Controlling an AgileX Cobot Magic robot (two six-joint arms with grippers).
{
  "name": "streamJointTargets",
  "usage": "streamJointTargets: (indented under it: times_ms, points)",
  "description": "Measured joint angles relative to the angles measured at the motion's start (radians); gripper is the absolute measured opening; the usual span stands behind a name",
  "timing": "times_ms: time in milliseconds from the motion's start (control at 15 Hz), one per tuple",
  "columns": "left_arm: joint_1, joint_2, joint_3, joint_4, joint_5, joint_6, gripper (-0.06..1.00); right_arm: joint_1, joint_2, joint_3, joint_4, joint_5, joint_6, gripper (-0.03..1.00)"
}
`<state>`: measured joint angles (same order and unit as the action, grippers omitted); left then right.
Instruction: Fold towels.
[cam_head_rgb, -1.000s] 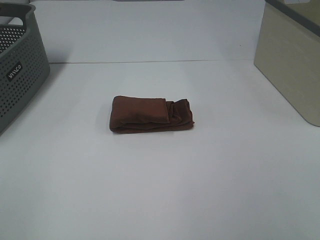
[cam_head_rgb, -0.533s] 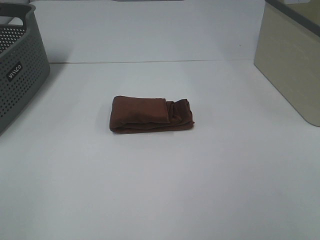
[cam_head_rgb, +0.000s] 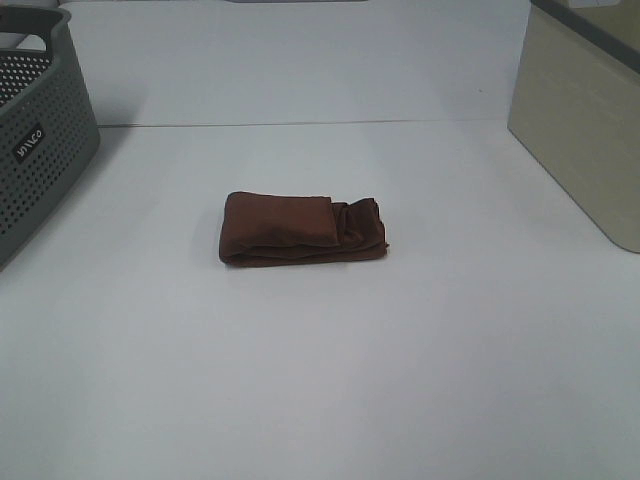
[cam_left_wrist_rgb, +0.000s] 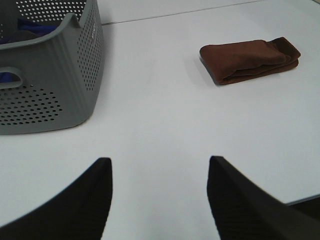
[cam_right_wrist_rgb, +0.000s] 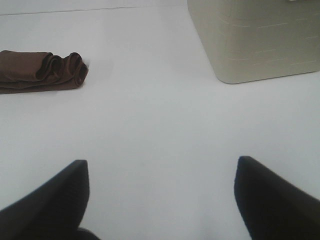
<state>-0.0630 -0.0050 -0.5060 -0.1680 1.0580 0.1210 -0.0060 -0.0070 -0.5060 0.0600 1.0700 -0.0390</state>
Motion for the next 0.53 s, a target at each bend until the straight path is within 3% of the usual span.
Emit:
streamJointTargets:
  times_ms: [533]
  points:
    - [0.000, -0.001, 0.000, 0.000, 0.000, 0.000, 0.55, 0.002, 0.000, 0.000, 0.005, 0.000, 0.000, 0.75]
